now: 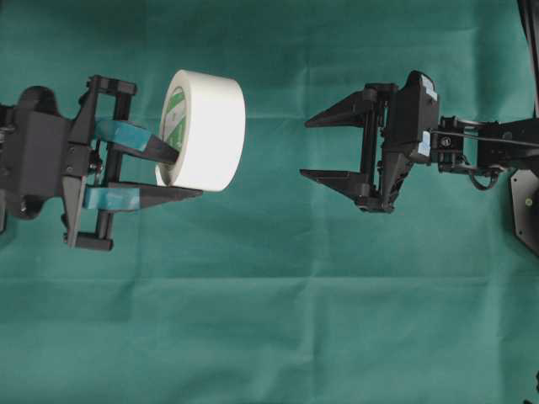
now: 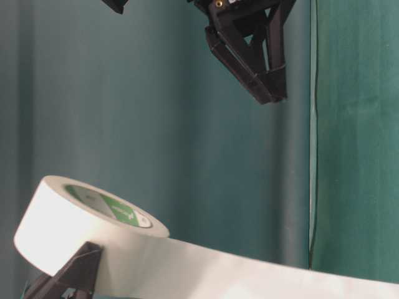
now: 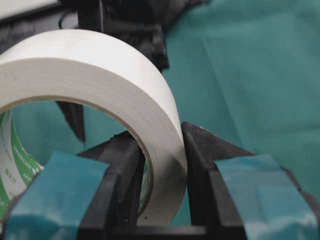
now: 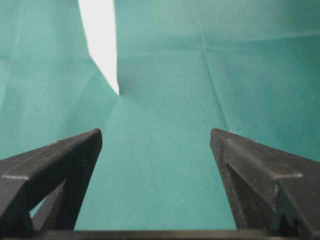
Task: Peel off the duct tape with your right arm.
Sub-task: 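Lower the roll back to the table center with the left gripper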
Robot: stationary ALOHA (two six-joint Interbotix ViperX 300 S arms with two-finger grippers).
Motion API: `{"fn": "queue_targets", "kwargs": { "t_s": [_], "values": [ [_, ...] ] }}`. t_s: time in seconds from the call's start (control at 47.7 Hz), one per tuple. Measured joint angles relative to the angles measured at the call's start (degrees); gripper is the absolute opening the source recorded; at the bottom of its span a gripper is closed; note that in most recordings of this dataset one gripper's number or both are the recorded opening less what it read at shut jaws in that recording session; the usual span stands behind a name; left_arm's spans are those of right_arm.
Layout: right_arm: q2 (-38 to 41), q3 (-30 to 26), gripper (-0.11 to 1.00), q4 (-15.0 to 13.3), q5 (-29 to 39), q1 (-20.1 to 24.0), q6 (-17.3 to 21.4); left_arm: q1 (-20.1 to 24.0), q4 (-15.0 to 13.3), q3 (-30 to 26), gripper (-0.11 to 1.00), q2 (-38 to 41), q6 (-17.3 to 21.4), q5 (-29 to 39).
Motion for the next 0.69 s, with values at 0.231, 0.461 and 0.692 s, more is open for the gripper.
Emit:
{"fn": "queue_targets", "kwargs": {
  "t_s": [0.231,0.461,0.692],
  "values": [
    [0.0,0.1,0.77,0.0,0.1,0.0,0.0,2.0,0.3,-4.8,0.20,1.9,0.0,11.8],
    [0.1,0.1,0.77,0.0,0.1,0.1,0.0,2.5,0.4,-8.5,0.20,5.8,0.0,19.1],
    [0.0,0.2,0.77,0.0,0.0,0.0,0.0,2.5,0.4,-9.0,0.20,10.6,-0.1,19.9]
  ]
}}
